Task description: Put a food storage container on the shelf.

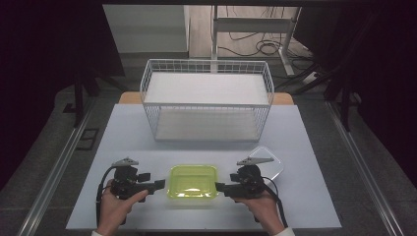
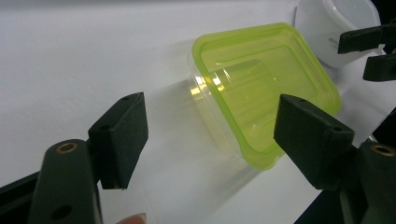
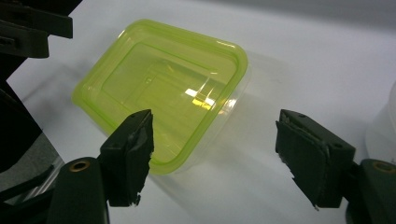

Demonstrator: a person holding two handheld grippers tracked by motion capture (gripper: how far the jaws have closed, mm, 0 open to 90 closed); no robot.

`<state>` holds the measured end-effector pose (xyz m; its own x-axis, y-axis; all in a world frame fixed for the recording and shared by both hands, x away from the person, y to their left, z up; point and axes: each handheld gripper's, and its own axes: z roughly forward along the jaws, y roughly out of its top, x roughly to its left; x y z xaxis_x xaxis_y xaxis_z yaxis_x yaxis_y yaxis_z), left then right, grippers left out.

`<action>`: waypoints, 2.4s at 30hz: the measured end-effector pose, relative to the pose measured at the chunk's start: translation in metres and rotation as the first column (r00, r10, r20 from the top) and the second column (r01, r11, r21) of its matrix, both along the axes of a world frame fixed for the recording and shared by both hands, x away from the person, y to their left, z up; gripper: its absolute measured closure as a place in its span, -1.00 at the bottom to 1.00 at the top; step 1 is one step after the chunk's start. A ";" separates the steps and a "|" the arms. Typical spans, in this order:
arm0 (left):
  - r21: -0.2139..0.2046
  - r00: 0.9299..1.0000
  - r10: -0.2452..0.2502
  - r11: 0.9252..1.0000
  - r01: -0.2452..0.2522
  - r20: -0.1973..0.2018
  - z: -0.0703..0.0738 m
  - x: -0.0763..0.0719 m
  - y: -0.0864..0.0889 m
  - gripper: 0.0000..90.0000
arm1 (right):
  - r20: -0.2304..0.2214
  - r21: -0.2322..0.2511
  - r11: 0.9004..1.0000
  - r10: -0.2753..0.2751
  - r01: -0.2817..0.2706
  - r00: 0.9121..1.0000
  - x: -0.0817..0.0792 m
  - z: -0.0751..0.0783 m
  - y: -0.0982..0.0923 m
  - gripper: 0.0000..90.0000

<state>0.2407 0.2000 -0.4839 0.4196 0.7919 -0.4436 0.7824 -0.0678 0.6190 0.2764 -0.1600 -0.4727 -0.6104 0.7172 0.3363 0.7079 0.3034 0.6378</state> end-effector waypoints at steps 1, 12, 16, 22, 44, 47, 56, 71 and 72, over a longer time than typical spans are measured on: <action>-0.004 1.000 -0.003 1.000 0.003 -0.005 -0.001 0.001 -0.001 -0.41 | -0.001 0.001 1.000 0.000 0.000 1.000 0.001 -0.001 0.000 -0.34; -0.050 0.997 -0.025 0.998 0.022 -0.073 -0.008 0.017 -0.012 -0.33 | -0.035 0.014 1.000 -0.019 0.019 0.999 0.006 -0.007 0.004 -0.19; -0.043 0.993 -0.025 0.999 0.020 -0.114 -0.015 0.027 -0.016 -0.25 | -0.042 0.030 0.999 -0.033 0.035 0.999 0.011 -0.011 0.008 -0.12; -0.074 0.989 -0.048 0.997 0.038 -0.143 -0.021 0.033 -0.018 -0.07 | -0.074 0.036 0.998 -0.046 0.049 0.996 0.016 -0.017 0.012 -0.06; -0.182 0.974 -0.091 0.982 0.052 -0.208 -0.035 0.035 -0.018 0.59 | -0.175 0.126 0.991 -0.030 0.052 0.984 0.020 -0.032 0.016 0.24; -0.199 0.973 -0.101 0.978 0.058 -0.210 -0.034 0.034 -0.018 0.63 | -0.190 0.140 0.988 -0.036 0.064 0.981 0.019 -0.032 0.015 0.29; -0.222 0.977 -0.087 0.974 0.043 -0.195 -0.031 0.027 -0.014 0.76 | -0.189 0.185 0.979 -0.053 0.088 0.981 0.015 -0.026 0.008 0.69; -0.185 0.994 -0.089 0.980 0.076 -0.062 -0.005 0.013 -0.020 0.77 | -0.048 0.180 0.983 -0.014 0.023 0.999 0.005 -0.002 0.003 0.74; -0.184 0.994 -0.089 0.980 0.078 -0.055 -0.003 0.012 -0.020 0.77 | -0.041 0.181 0.983 -0.012 0.019 0.999 0.005 0.000 0.003 0.74</action>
<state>0.2529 0.1797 -0.4868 0.4475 0.6589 -0.6046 0.8166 -0.0254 0.5767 0.2812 -0.1573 -0.4732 -0.5832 0.6513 0.4854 0.7374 0.1737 0.6528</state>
